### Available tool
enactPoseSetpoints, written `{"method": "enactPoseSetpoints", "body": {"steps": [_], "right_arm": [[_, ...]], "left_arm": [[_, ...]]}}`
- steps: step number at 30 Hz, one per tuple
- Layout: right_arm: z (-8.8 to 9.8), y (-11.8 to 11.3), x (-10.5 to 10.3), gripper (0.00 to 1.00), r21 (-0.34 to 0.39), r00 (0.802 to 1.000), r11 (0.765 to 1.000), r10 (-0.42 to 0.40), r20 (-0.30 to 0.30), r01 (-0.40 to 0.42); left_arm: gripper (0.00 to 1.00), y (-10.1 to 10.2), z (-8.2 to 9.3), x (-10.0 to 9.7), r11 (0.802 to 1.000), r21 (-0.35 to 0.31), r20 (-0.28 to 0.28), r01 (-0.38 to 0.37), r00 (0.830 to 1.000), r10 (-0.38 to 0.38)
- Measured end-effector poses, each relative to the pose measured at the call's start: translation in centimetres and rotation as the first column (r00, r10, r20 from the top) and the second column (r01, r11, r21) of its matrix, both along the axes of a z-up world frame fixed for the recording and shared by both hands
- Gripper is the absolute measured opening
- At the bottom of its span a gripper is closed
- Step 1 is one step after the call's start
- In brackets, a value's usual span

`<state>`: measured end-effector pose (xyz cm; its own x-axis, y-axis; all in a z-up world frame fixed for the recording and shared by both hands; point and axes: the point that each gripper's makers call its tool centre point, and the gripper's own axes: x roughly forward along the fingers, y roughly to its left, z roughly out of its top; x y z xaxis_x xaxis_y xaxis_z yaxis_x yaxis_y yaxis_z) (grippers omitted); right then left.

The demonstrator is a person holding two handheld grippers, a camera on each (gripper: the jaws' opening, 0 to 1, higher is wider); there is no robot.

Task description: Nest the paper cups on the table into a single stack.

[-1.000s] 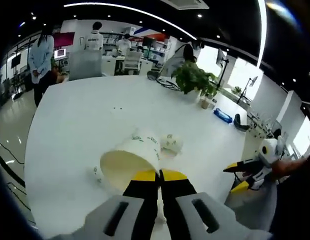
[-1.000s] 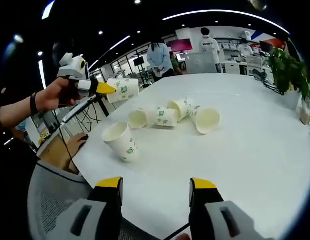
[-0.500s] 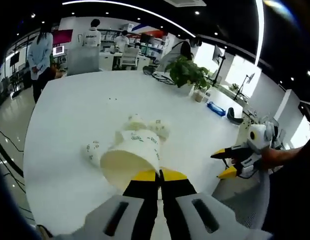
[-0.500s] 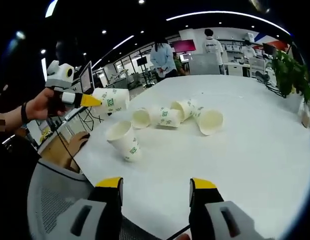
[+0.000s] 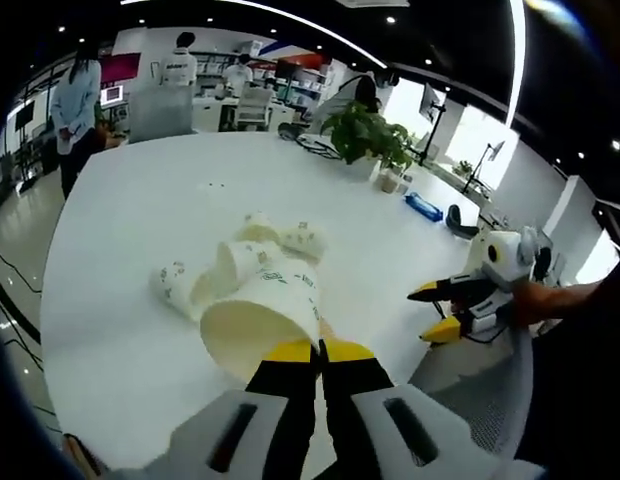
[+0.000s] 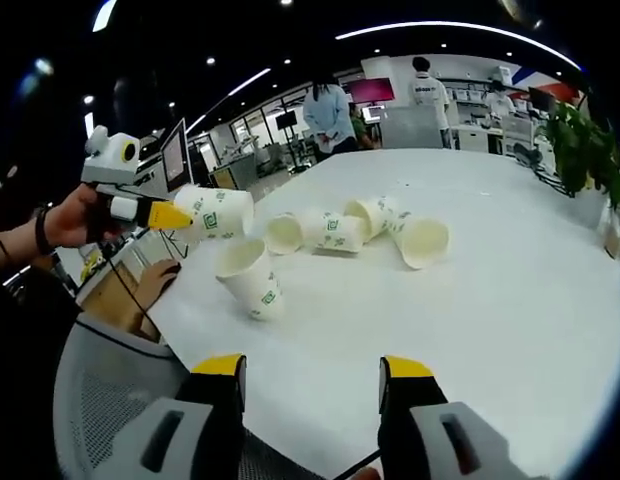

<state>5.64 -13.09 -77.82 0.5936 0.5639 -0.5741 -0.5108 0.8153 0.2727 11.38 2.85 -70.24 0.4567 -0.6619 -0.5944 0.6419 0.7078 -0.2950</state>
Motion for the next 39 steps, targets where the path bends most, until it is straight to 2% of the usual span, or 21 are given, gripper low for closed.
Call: {"method": "enactPoseSetpoints", "body": {"steps": [39], "right_arm": [[-0.67,0.02,-0.15,0.52,-0.015,1.000,1.000,0.006,-0.016,-0.007]], "left_arm": [[0.00,-0.61,-0.59,-0.39,0.999,0.022,-0.022,0.042,0.999,-0.042]]}}
